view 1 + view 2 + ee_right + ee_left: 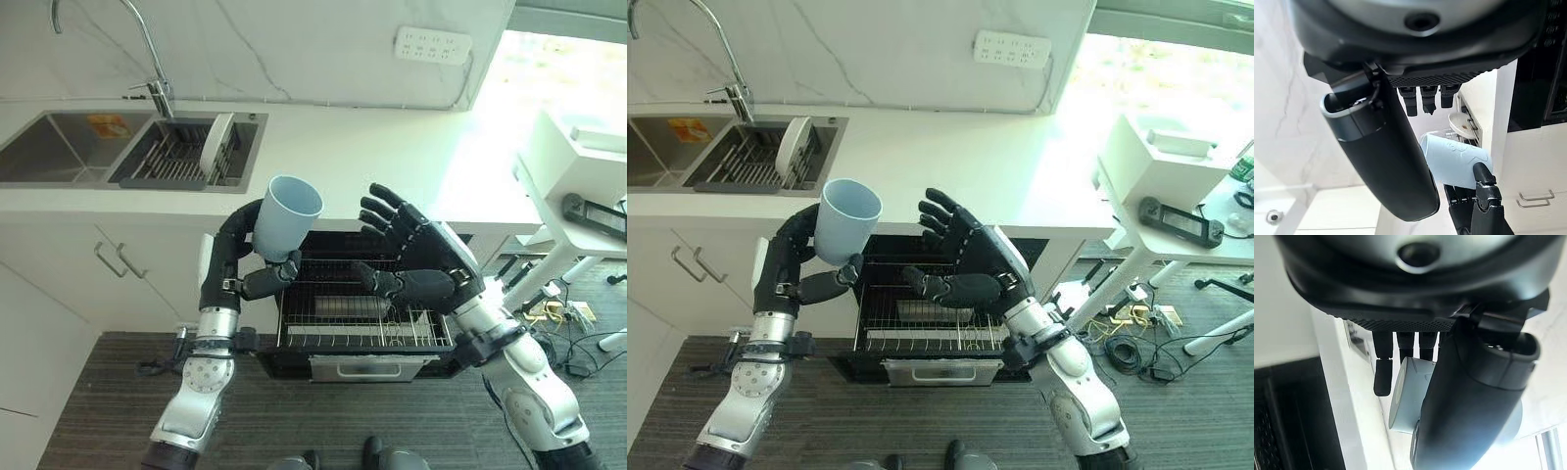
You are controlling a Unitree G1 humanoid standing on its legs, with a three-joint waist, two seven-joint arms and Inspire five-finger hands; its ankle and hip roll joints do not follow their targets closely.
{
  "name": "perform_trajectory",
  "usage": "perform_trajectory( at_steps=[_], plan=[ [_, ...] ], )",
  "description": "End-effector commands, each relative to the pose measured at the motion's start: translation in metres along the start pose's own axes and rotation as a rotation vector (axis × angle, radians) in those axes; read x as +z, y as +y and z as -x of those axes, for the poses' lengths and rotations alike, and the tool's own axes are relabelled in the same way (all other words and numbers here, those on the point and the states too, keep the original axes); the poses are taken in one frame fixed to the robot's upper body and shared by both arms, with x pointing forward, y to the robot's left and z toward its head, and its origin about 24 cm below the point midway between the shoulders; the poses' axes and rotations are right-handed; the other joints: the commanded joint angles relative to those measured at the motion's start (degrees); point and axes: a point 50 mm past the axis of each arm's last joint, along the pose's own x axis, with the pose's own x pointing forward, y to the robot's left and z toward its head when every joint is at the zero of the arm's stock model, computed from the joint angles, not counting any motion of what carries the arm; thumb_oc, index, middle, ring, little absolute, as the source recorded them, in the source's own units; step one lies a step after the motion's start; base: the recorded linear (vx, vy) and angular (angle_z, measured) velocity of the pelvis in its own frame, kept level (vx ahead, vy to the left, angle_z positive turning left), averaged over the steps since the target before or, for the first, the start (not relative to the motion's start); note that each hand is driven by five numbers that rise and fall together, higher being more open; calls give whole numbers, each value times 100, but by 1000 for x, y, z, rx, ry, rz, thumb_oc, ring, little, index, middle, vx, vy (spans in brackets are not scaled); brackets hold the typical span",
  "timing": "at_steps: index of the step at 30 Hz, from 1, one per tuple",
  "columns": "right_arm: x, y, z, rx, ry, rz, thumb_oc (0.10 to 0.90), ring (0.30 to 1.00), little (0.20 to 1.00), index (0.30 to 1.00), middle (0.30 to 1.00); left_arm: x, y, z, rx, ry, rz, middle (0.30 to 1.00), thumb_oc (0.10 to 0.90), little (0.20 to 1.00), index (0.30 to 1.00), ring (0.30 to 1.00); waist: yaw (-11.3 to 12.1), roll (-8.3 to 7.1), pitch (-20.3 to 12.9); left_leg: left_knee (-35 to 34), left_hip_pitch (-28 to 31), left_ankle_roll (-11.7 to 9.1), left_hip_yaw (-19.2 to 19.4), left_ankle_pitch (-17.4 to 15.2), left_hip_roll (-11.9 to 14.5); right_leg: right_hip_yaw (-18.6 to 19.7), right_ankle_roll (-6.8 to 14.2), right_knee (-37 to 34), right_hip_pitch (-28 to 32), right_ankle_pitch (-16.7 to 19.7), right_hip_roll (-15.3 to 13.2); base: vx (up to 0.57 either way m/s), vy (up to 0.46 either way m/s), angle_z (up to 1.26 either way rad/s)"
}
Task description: Place the dishes in the dishwasher.
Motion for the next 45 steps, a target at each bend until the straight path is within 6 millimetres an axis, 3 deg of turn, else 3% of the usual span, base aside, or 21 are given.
perform_trajectory(
  at_steps=[1, 5, 13, 32, 45],
  plan=[
    [37, -1, -10, 51, -237, -98, 800, 900, 900, 900, 900, 61, 2, -25, 38, -419, -5, 300, 400, 300, 300, 300, 43, -14, -360, 252, -52, -237, -159, -517, 250, 41, 396, -113, 492, -449, -21, 20, -8, -7],
    [34, 10, -24, 28, -294, -136, 800, 900, 900, 900, 900, 65, -14, -22, 48, -456, 58, 300, 400, 300, 300, 300, 76, -15, -407, 252, 46, -174, -120, -588, 250, 142, 372, -113, 546, -470, 21, 30, -22, -13],
    [41, 9, -29, -38, -339, -109, 800, 900, 900, 900, 900, 74, -25, -18, 43, -489, 133, 300, 400, 300, 300, 300, 98, -28, -423, 252, 104, -160, -126, -644, 267, 189, 347, -113, 588, -503, 57, 8, -5, -4],
    [41, 12, -34, -38, -344, -117, 800, 900, 900, 900, 900, 75, -35, -15, -18, -463, 185, 300, 400, 300, 300, 300, 126, -14, -479, 252, 120, -163, -139, -652, 289, 159, 315, -113, 621, -554, 75, 0, 0, 0],
    [44, 21, -41, -16, -351, -115, 800, 900, 900, 900, 900, 80, -51, -11, -114, -462, 232, 300, 400, 300, 300, 300, 129, -14, -458, 252, 121, -153, -148, -652, 278, 164, 318, -113, 624, -556, 80, 0, 0, 0]
  ],
)
